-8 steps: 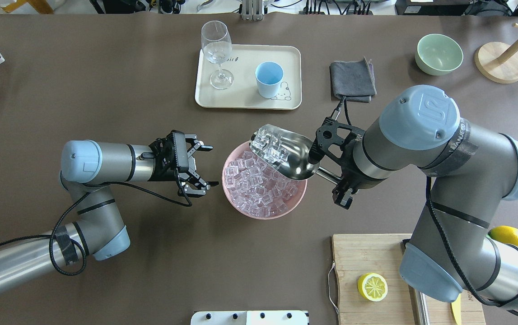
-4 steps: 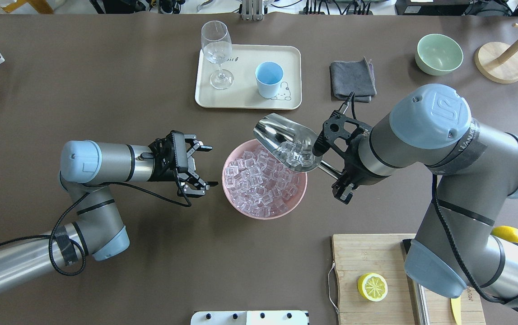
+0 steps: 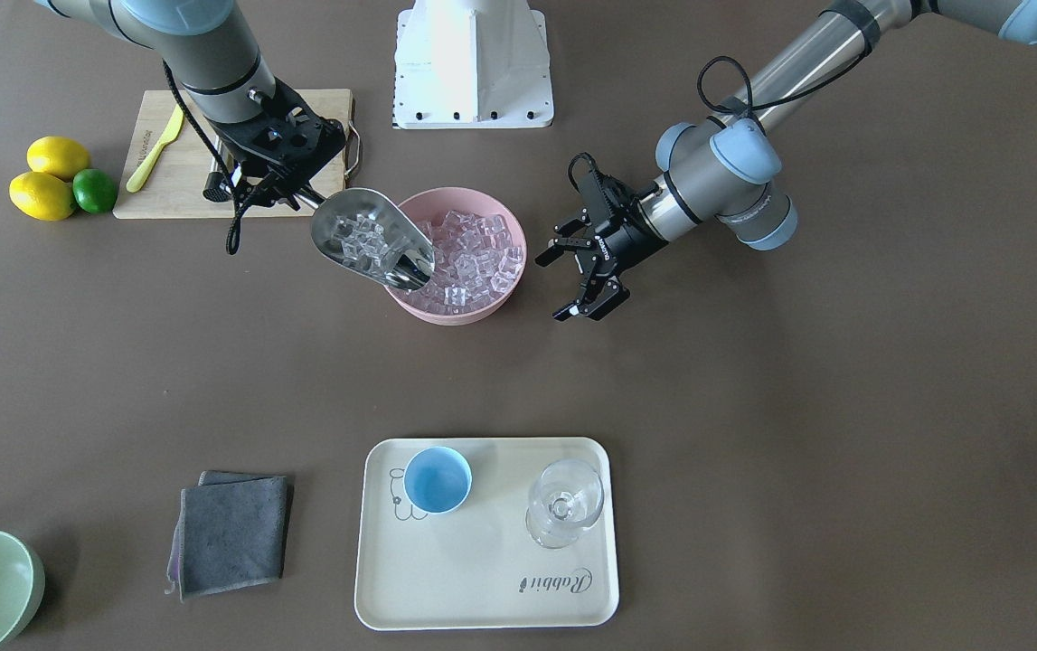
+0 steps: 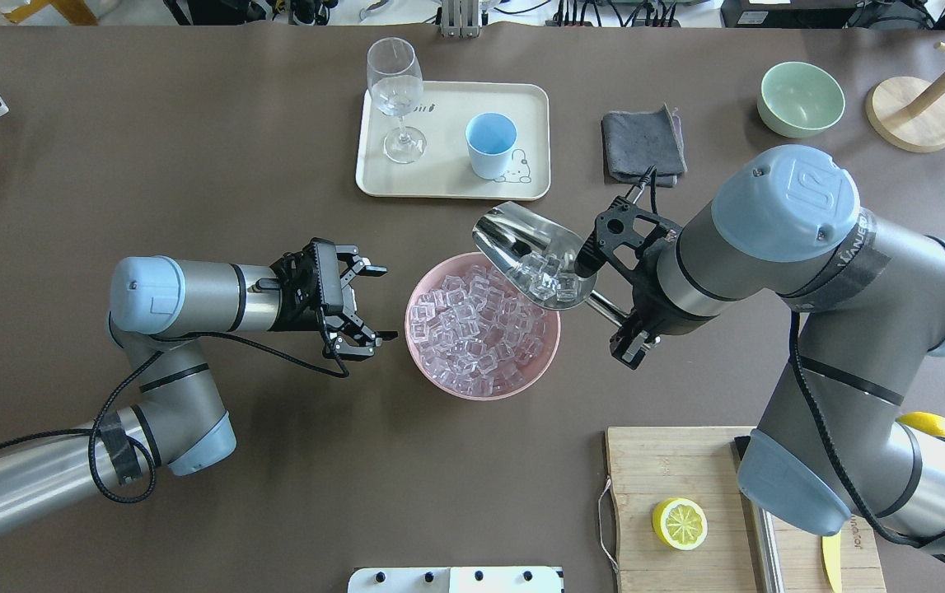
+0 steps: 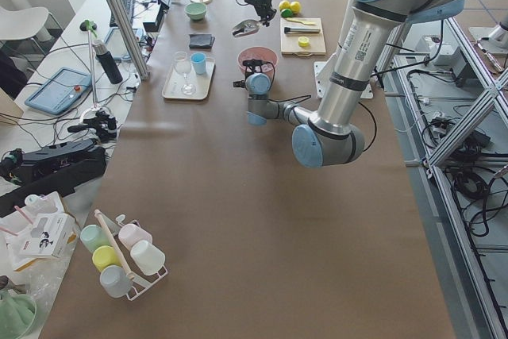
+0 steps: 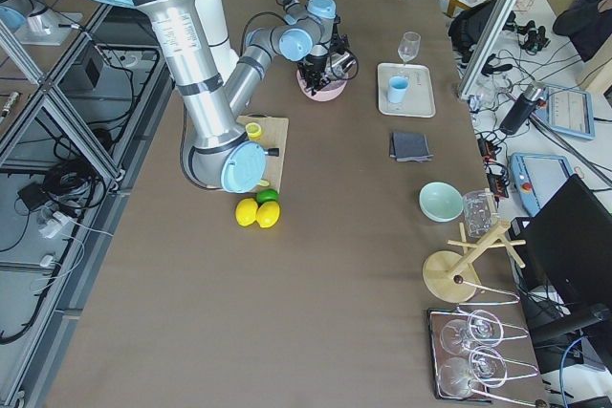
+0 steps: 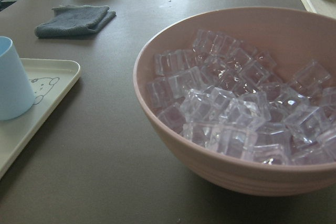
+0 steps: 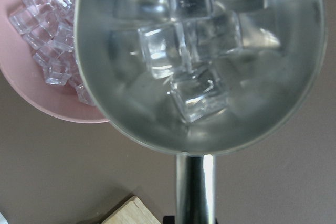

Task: Put ice in cup with scoop
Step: 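Carry the filled scoop to the light-blue cup on the tray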

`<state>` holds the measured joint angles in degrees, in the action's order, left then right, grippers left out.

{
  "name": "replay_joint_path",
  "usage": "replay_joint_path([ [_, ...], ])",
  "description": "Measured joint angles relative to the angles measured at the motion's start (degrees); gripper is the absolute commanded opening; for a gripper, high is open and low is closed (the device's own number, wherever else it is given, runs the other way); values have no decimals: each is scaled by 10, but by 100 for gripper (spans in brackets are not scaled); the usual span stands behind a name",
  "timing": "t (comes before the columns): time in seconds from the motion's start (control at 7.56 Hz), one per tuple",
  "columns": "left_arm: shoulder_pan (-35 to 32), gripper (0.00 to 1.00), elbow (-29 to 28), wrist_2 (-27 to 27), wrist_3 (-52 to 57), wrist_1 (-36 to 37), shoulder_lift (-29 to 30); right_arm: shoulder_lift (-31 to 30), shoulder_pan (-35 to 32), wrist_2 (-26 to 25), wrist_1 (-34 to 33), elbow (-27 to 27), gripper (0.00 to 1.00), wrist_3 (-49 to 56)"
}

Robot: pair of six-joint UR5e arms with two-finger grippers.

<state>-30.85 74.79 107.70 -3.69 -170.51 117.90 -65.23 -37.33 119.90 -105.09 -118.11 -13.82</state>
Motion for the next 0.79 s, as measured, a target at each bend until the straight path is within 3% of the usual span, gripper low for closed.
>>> replay_joint_path([
  [0.4, 0, 98, 0, 0, 1, -1, -1, 75, -44, 46, -114, 45, 0, -2],
  [0.79, 0, 98, 0, 0, 1, -2, -4, 171, -82, 90, -171, 158, 0, -1],
])
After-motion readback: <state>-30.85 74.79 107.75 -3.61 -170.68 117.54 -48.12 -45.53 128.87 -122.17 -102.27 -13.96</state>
